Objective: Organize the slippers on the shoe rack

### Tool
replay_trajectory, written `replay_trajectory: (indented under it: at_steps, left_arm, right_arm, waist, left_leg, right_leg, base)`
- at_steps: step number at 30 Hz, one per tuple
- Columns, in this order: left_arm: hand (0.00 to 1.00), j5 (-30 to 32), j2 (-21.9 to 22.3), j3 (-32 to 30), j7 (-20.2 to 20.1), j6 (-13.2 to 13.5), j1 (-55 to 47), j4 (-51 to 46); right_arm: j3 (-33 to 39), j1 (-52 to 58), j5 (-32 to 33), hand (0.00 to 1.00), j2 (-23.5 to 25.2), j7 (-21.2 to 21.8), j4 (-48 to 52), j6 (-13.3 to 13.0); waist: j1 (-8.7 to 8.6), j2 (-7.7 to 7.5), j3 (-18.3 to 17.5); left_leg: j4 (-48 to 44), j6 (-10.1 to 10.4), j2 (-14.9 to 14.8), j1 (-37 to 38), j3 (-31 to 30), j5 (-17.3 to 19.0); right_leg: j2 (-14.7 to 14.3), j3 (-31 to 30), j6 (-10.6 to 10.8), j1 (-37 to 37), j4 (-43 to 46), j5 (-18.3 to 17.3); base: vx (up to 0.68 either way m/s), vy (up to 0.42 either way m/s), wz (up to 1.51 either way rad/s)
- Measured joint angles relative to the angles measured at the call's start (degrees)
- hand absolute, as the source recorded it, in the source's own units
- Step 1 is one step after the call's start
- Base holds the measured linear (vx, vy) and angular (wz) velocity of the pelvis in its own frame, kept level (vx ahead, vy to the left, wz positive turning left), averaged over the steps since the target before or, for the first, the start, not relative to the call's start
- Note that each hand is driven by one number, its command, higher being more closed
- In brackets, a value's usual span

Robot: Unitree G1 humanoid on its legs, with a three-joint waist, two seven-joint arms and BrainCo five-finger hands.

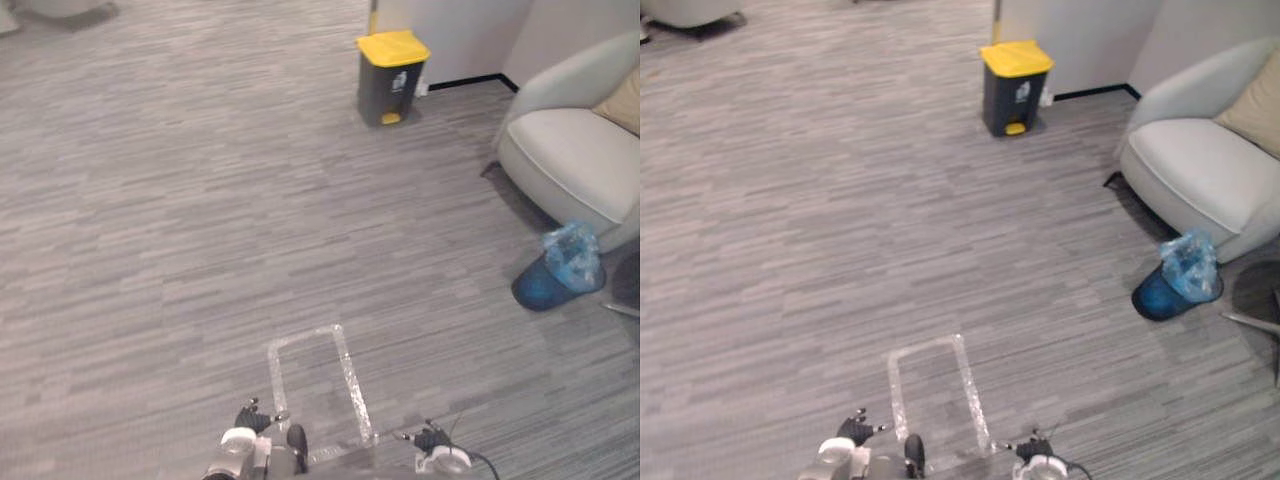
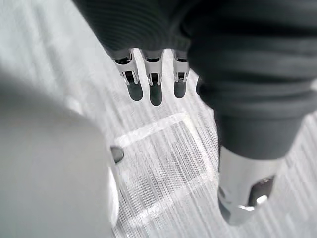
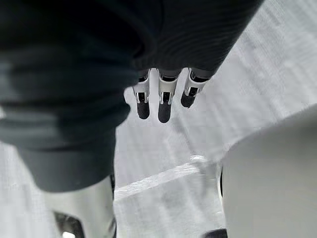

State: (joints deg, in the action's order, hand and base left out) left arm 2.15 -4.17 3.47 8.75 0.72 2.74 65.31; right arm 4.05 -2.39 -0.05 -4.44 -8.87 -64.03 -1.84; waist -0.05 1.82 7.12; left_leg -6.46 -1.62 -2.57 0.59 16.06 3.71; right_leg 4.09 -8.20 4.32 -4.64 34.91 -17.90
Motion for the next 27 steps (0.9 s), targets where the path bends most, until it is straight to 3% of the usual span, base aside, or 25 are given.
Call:
replay_trajectory:
  at_steps: [2, 4, 5, 6, 8, 10, 11, 13, 15, 17, 19, 20, 22, 23, 24, 25, 27]
  left_arm:
    - [0.0, 0.0, -0.8, 0.2, 0.0, 0.0, 0.1, 0.1]
    - [0.0, 0.0, -1.3, 0.2, -0.1, 0.0, 0.7, 0.0]
    - [0.0, 0.0, -1.6, 0.4, -0.2, 0.0, 0.5, 0.2]
    - [0.0, 0.1, -0.6, 0.4, -0.2, -0.1, 0.3, 0.8]
    - [0.0, 0.1, 0.9, 0.0, -0.4, -0.1, -0.2, 0.7]
    - [0.0, 0.3, 2.1, -2.4, -0.6, -0.2, 0.0, -0.5]
    - [0.0, 0.4, 3.1, -4.6, -0.5, -0.2, -0.2, -1.8]
    - [0.0, 0.5, 4.2, -6.1, -0.6, 0.0, -0.8, -3.4]
    - [0.0, 0.4, 5.2, -6.7, -0.6, 0.1, -1.1, -4.0]
    - [0.0, 0.3, 5.6, -6.5, -0.7, 0.1, -0.9, -4.0]
    - [0.0, 0.0, 5.5, -6.4, -0.6, 0.1, -0.6, -3.9]
    - [0.0, -0.1, 5.4, -6.2, -0.6, 0.2, -0.6, -3.9]
    - [0.0, -0.1, 5.3, -5.1, -0.5, 0.1, -0.8, -3.6]
    - [0.0, -0.1, 5.4, -4.5, -0.5, 0.1, -0.9, -3.0]
    - [0.0, -0.1, 4.5, -4.1, -0.5, -0.1, 0.1, -2.3]
    - [0.0, 0.0, 3.8, -3.7, -0.4, -0.1, 0.0, -2.3]
    - [0.0, 0.0, 1.5, -2.1, -0.6, -0.1, 0.1, -2.3]
  right_arm:
    - [0.0, -0.3, 0.0, 0.0, -0.2, 0.0, 0.3, -0.4]
    - [0.0, -0.7, 0.0, 0.0, -0.1, 0.0, 0.3, -0.4]
    - [0.2, -0.3, 0.2, 0.0, 0.1, 0.0, 0.1, -0.4]
    - [0.4, -0.4, 0.1, 0.0, -0.7, 0.0, 0.2, -0.8]
    - [0.9, -0.3, 0.1, 0.0, -1.6, 0.0, 0.1, -0.8]
    - [2.5, 0.3, 0.2, 0.0, -0.6, -0.1, 0.4, -0.4]
    - [2.5, 0.9, 0.2, 0.0, -0.5, -0.2, 1.5, -0.4]
    - [2.4, 2.0, 0.2, 0.0, -0.5, -0.3, 2.3, -0.2]
    - [2.5, 2.3, 0.8, 0.0, -0.2, -0.3, 2.3, -0.2]
    - [2.6, 2.4, 1.3, 0.0, -0.2, -0.3, 2.1, 0.2]
    - [2.7, 2.3, 1.3, 0.0, -0.3, -0.2, 1.7, 0.2]
    - [2.7, 1.8, 1.3, 0.0, -0.4, -0.2, 0.9, 0.2]
    - [2.7, 1.7, 1.7, 0.0, -0.7, -0.2, 0.1, 0.2]
    - [2.6, 1.8, 2.2, 0.0, -1.4, -0.2, 0.1, 0.2]
    - [2.7, 1.4, 2.2, 0.0, -0.7, -0.2, -0.4, 0.4]
    - [2.7, 1.4, 2.2, 0.0, -0.5, -0.1, -0.4, 0.4]
    - [2.6, 1.9, 2.2, 0.0, 0.8, 0.0, -0.5, 0.6]
  waist:
    - [-0.2, 0.41, 0.2]
    - [-0.69, -0.39, 0.2]
    - [-0.88, -1.31, 0.3]
    - [-1.28, 0.0, 0.4]
    - [-1.5, 0.23, 0.3]
    - [-1.61, 0.0, 0.4]
    - [-1.42, -0.27, 0.6]
    - [-0.53, 0.21, 0.3]
    - [-0.47, 0.16, 0.3]
    - [-0.48, -0.1, 0.2]
    - [-0.3, -0.22, 0.2]
    - [0.04, -0.29, 0.1]
    - [0.06, 0.85, -0.3]
    - [-0.03, 2.75, -0.8]
    - [-0.48, 0.85, -0.7]
    - [-0.59, 0.6, -0.8]
    - [-0.73, -1.39, -2.0]
  left_leg:
    - [2.1, 0.0, -1.3, 2.4, 2.0, 0.0]
    - [2.9, 0.9, -1.9, 3.1, 3.1, 0.6]
    - [3.4, 3.1, -1.0, 4.7, 3.8, 2.0]
    - [3.5, 5.1, -1.9, 6.2, 3.7, 3.4]
    - [1.2, 6.1, -2.2, 7.4, 3.7, 4.1]
    - [-12.9, 8.7, -5.2, 2.9, 3.5, 5.9]
    - [-23.8, 8.7, -7.7, -1.2, 3.0, 5.9]
    - [-35.2, 8.1, -10.1, -4.7, 1.6, 7.7]
    - [-37.3, 6.6, -9.8, -7.2, 1.1, 9.7]
    - [-30.7, 6.5, -8.5, -9.5, 0.0, 11.0]
    - [-19.9, 7.2, -5.1, -9.8, -4.6, 11.1]
    - [-9.6, 8.7, -2.3, -9.3, -9.9, 9.4]
    - [2.6, 9.5, -1.5, -8.5, -14.5, 2.0]
    - [3.8, 7.9, -3.4, -8.6, -13.4, -6.5]
    - [2.6, 7.2, -2.3, -7.6, -11.0, -5.4]
    - [3.0, 6.6, -2.2, -6.7, -10.0, -4.5]
    - [4.8, 5.1, -0.5, -5.4, -5.8, -3.5]
  right_leg:
    - [-1.7, 5.6, -1.0, -4.0, -6.5, -0.3]
    - [-2.7, 9.2, -1.7, -7.5, -15.4, 3.5]
    - [-3.2, 9.4, -3.2, -7.7, -22.6, 12.6]
    - [-4.3, 9.5, -5.8, -7.5, -20.5, 14.1]
    - [-4.7, 8.6, -6.3, -8.0, -16.6, 9.5]
    - [-5.3, 7.4, -6.5, -5.9, -16.2, 7.2]
    - [-6.2, 6.4, -7.3, -4.3, -16.1, 7.1]
    - [-7.6, 4.3, -8.7, -1.9, -16.1, 6.1]
    - [-8.3, 1.2, -9.0, 0.3, -17.2, 5.8]
    - [-8.3, -3.3, -8.7, 1.6, -18.8, 5.8]
    - [-7.9, -8.2, -7.7, 2.9, -20.5, 6.4]
    - [-7.3, -12.1, -6.5, 3.1, -21.9, 7.0]
    - [-7.4, -16.0, -4.4, 3.0, -23.5, 7.8]
    - [-8.5, -17.9, -2.8, 3.5, -23.7, 6.7]
    - [-6.6, -18.4, 0.1, 3.6, -23.4, 6.7]
    - [-6.0, -17.6, 1.9, 3.5, -23.6, 7.1]
    - [-3.8, -17.5, 1.9, 2.1, -24.4, 7.2]
  base:
    - [0.24, -0.019, -0.54]
    - [0.23, -0.071, -0.31]
    - [0.2, -0.069, -0.25]
    - [0.32, -0.123, -0.38]
    - [0.24, -0.137, -0.29]
    - [0.21, -0.202, -0.2]
    - [0.21, -0.174, -0.27]
    - [0.29, -0.119, -0.71]
    - [0.26, -0.001, -1.0]
    - [0.29, 0.085, -1.12]
    - [0.26, 0.163, -1.27]
    - [0.25, 0.246, -1.67]
    - [0.27, 0.294, -1.67]
    - [0.27, 0.367, -1.34]
    - [0.19, 0.314, -1.23]
    - [0.17, 0.343, -0.89]
    - [0.07, 0.205, -0.85]
